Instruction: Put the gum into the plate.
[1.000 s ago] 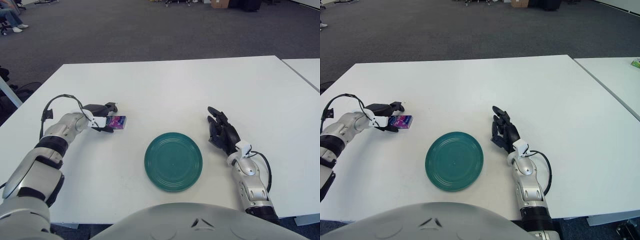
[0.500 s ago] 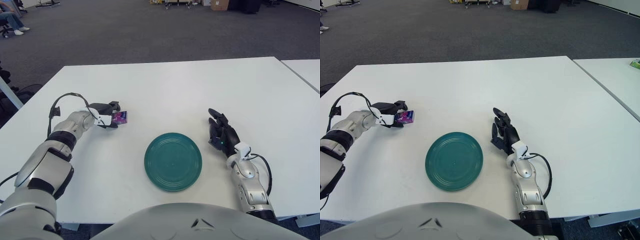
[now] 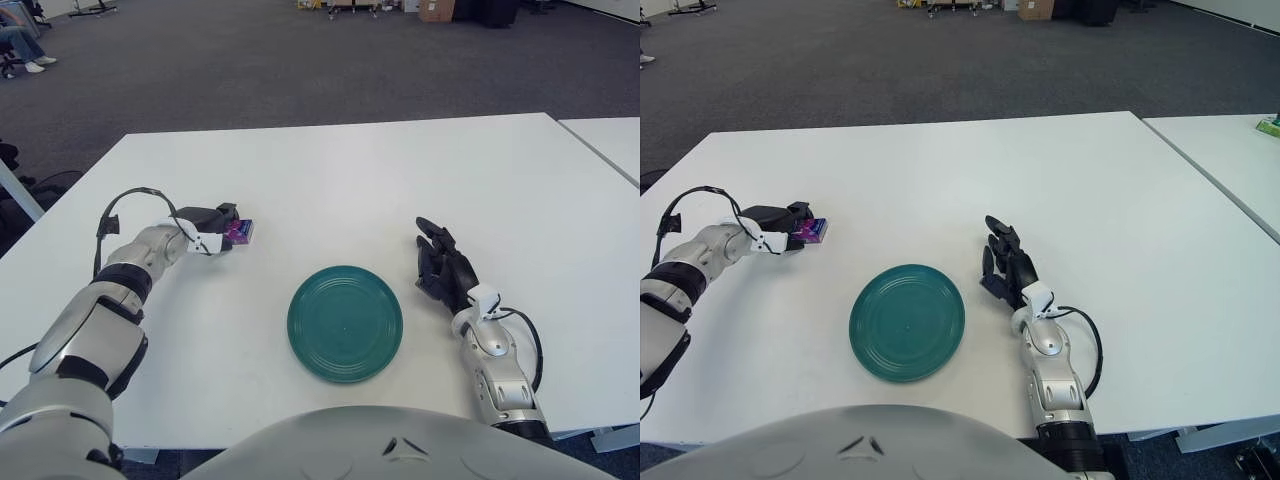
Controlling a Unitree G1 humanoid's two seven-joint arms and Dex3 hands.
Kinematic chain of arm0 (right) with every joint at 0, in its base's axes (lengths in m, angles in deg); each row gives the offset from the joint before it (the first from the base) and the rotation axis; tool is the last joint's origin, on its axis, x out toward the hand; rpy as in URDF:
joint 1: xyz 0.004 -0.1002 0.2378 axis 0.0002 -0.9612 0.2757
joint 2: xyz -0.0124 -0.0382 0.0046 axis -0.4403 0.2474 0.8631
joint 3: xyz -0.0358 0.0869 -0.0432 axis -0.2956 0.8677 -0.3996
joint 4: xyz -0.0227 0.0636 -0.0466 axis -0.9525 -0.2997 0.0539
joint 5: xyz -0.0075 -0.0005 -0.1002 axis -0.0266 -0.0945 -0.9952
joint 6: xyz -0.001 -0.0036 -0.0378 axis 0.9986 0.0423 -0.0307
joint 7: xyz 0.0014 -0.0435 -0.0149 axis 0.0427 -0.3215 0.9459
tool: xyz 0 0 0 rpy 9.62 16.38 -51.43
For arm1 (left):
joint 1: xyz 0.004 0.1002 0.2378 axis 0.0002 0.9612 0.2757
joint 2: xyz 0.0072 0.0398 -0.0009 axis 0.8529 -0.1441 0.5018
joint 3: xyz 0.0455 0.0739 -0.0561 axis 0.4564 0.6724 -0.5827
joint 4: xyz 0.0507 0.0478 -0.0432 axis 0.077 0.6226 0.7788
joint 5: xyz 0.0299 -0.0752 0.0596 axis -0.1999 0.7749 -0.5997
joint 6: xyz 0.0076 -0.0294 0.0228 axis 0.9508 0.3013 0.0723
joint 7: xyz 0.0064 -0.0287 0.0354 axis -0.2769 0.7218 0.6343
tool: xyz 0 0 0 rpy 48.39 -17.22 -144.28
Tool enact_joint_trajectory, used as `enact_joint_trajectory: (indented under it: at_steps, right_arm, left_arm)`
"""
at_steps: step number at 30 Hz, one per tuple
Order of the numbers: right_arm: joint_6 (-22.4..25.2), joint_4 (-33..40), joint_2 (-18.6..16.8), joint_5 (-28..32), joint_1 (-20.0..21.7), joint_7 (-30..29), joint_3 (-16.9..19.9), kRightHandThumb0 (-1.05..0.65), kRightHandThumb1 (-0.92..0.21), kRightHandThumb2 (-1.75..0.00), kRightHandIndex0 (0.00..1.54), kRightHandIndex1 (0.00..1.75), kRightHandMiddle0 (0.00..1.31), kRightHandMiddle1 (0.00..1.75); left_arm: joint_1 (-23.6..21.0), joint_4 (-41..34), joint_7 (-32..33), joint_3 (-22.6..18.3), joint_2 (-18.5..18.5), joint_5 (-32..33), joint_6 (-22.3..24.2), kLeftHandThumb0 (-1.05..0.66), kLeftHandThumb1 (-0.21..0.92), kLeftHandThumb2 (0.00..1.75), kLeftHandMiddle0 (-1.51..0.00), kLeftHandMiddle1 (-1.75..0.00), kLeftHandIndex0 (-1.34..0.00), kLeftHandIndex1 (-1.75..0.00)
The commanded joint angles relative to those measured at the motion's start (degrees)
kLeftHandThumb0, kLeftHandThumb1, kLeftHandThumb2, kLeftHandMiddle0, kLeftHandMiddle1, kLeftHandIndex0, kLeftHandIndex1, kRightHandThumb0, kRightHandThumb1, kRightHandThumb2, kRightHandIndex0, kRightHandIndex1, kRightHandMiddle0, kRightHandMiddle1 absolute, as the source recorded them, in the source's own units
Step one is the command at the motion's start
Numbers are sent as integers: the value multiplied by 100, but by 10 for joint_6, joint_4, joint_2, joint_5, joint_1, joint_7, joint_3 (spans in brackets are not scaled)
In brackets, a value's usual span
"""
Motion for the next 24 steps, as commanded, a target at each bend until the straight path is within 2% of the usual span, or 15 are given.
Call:
enact_joint_trajectory:
  at_steps: [1,4,11,14,18,24]
  right_arm:
    - [34,-24,-2,-1,-1,-7,2,-61,-92,-100,16,0,0,43]
    - [35,-26,-2,-3,1,-10,2,-61,-92,-100,16,0,0,43]
    - [27,-35,-3,-7,6,-17,0,-60,-92,-101,16,0,0,43]
    - [26,-37,-5,-3,6,-16,0,-60,-92,-101,17,0,0,43]
    - [22,-40,-7,4,7,-15,2,-60,-92,-101,17,1,0,45]
    - [27,-42,-10,11,9,-11,3,-60,-92,-101,17,0,0,46]
  left_arm:
    - [83,38,-32,25,-24,-9,-7,-1,42,98,-66,-122,-65,-158]
    - [86,43,-36,25,-21,-2,-10,0,36,110,-66,-128,-63,-166]
    - [91,43,-8,27,7,-4,-32,0,37,110,-67,-130,-57,-170]
    - [87,41,4,22,24,-2,-41,0,30,120,-72,-133,-56,-173]
    - [81,11,1,-4,46,24,-49,0,25,125,-80,-129,-57,-174]
    - [104,-38,19,-49,64,64,-45,0,22,127,-87,-122,-57,-175]
